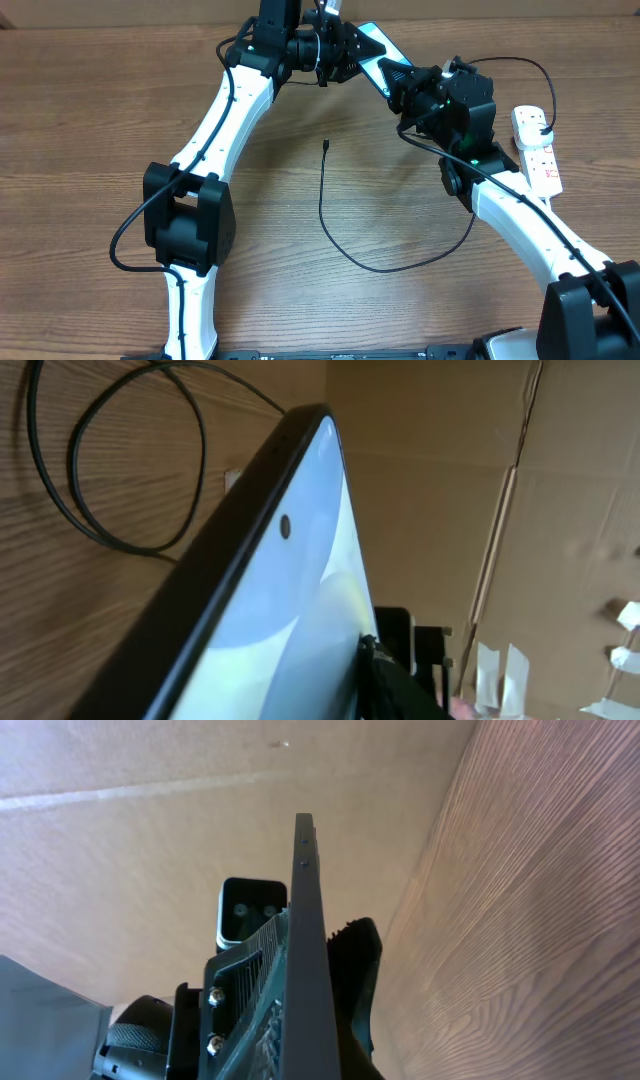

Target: Plug charger to phone and switch on socket

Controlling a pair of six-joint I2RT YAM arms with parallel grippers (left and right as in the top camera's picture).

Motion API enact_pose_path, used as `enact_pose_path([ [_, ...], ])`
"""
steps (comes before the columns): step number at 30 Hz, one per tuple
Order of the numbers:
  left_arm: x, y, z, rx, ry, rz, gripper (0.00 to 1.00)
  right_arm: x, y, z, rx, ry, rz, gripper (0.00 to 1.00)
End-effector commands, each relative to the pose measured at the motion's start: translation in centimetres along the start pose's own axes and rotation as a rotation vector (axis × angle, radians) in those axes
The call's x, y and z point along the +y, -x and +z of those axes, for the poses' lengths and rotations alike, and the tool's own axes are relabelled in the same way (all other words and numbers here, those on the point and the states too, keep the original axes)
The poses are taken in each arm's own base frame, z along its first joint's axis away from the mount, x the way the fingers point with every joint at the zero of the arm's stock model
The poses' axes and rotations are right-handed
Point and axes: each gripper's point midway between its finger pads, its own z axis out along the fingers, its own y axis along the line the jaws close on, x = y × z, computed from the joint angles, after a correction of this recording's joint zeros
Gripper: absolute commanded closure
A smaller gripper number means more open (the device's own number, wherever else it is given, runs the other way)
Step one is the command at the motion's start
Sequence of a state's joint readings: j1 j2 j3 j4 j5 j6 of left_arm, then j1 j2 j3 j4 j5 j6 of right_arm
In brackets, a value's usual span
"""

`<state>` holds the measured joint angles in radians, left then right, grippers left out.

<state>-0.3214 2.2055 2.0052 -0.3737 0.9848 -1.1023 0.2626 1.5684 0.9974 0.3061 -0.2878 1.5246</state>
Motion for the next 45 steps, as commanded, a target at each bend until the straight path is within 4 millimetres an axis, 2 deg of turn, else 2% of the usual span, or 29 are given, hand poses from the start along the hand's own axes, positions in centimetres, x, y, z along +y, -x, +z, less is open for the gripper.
enact_pose_path([
  [1,-0.8,0.5,-0.3,-0.034,-0.003,0.038,0.77,1.6,-0.5,-0.4,0.006,0.025,-0.038,0.96],
  [6,-0.8,0.5,-0.3,-0.033,-0.004,-0.001,0.91,1.6,-0.5,-0.4,0.007,0.026,-0.038,0.95],
  [9,-0.8,0.6,-0.3,-0.034,-0.005,-0.023,0.96,1.6,-0.5,-0.4,0.007,0.026,-0.038,0.86],
  [16,-0.6,1.2,-0.6,-0.06,0.002,-0.062,0.96,1.6,-0.5,-0.4,0.007,0.027,-0.039,0.56],
  [20,-0.4,1.8,-1.2,-0.077,0.004,-0.047,0.96,1.6,-0.5,-0.4,0.007,0.026,-0.042,0.47],
  [25,0.3,3.1,-3.1,-0.097,0.01,0.098,0.96,1.3,-0.5,-0.4,0.006,0.014,-0.134,0.35],
  [27,1.0,3.6,-4.5,-0.092,0.015,0.147,0.96,0.7,-0.5,-0.4,0.008,-0.01,-0.214,0.29],
  [30,2.8,4.5,-7.2,-0.097,0.04,0.155,0.96,-1.2,-0.6,-0.5,0.027,-0.086,-0.32,0.27],
  [34,5.2,5.7,-11.6,-0.113,0.062,0.156,0.96,-3.2,-2.2,-0.9,0.145,-0.138,-0.46,0.04],
  [35,5.5,5.8,-12.4,-0.113,0.058,0.151,0.96,-3.7,-2.4,-1.0,0.162,-0.155,-0.486,0.01],
  [37,6.3,6.1,-14.4,-0.122,0.055,0.122,0.96,-4.8,-2.7,-1.2,0.198,-0.186,-0.556,0.01],
  [41,7.8,6.7,-17.6,-0.155,0.059,0.05,0.96,-6.8,-3.1,-1.8,0.256,-0.247,-0.66,0.1],
  [45,7.8,7.2,-20.0,-0.169,0.014,0.029,0.96,-7.7,-3.9,-2.2,0.326,-0.265,-0.689,0.17],
])
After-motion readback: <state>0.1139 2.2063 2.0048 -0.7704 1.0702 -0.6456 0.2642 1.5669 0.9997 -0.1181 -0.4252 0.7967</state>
